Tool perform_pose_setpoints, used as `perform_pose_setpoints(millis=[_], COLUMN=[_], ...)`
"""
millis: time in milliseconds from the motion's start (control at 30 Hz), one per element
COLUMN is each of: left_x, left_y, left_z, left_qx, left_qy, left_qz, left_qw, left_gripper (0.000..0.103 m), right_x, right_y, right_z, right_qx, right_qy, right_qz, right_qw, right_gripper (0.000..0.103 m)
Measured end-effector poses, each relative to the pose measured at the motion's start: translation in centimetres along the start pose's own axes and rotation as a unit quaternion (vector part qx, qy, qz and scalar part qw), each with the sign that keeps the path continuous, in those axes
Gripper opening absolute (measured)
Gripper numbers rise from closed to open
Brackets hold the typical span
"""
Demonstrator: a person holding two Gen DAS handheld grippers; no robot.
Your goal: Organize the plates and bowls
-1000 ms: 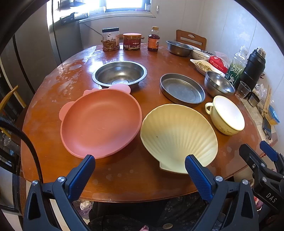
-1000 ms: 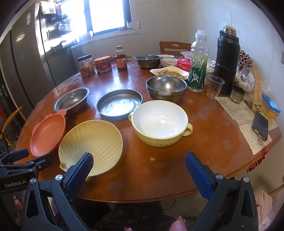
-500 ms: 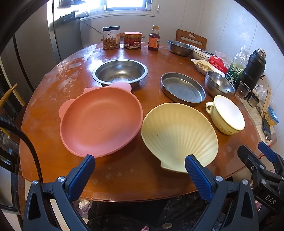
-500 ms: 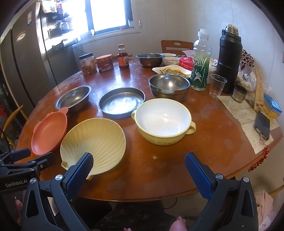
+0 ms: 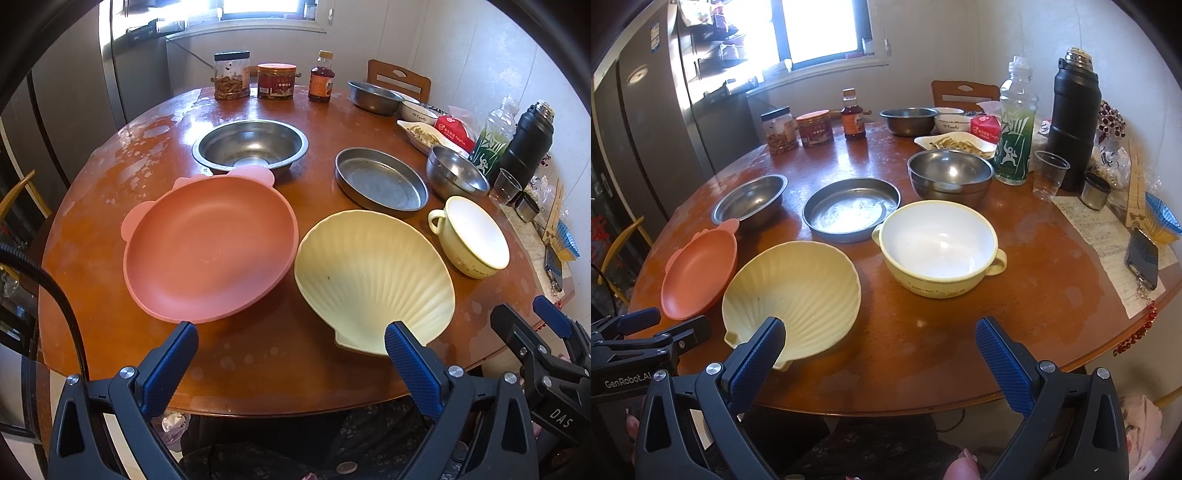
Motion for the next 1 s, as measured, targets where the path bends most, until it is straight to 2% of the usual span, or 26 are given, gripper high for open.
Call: perform_pose_setpoints(millis=[367,733,800,900,1000], left_x=[-1.7,-1.8,-1.6,-1.3,-1.1], left_y=[1.1,1.1,0.8,0.4,0.1], left_z=[1.1,2.5,3.0,3.9,4.9], left_qx=[-0.026,-0.048,-0.052,-0.062,-0.074], left_qy=[0.017,0.066,0.074,0.084,0.082], left_qz=[-0.039,-0.066,-0.069,-0.067,-0.065], left_qw=[0.9988,0.9944,0.9935,0.9923,0.9918], left_gripper=[0.102,0.1,0.095,0.079,0.075], right_x=[-0.3,-1.1,-1.1,-1.2,-1.6], right_y=[0.2,0.2,0.3,0.5,0.6], right_z=[1.4,2.9,3.2,3.6,4.2], right_qx=[-0.024,-0.038,-0.04,-0.046,-0.054], right_qy=[-0.023,-0.047,-0.048,-0.047,-0.053], right_qz=[0.008,0.0,-0.004,-0.015,-0.026], right_qw=[0.999,0.998,0.998,0.998,0.997], right_gripper=[0.103,0.102,0.099,0.097,0.082])
Point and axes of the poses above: each gripper's, at about its wrist camera, not at the fingertips, and z roughly the way its jaws point, x to its right, y to its underside, the point moved 6 cm from there along z, roughly the way its jaws point, and after that the axes turned 6 degrees about y, right-handed, at the moved point
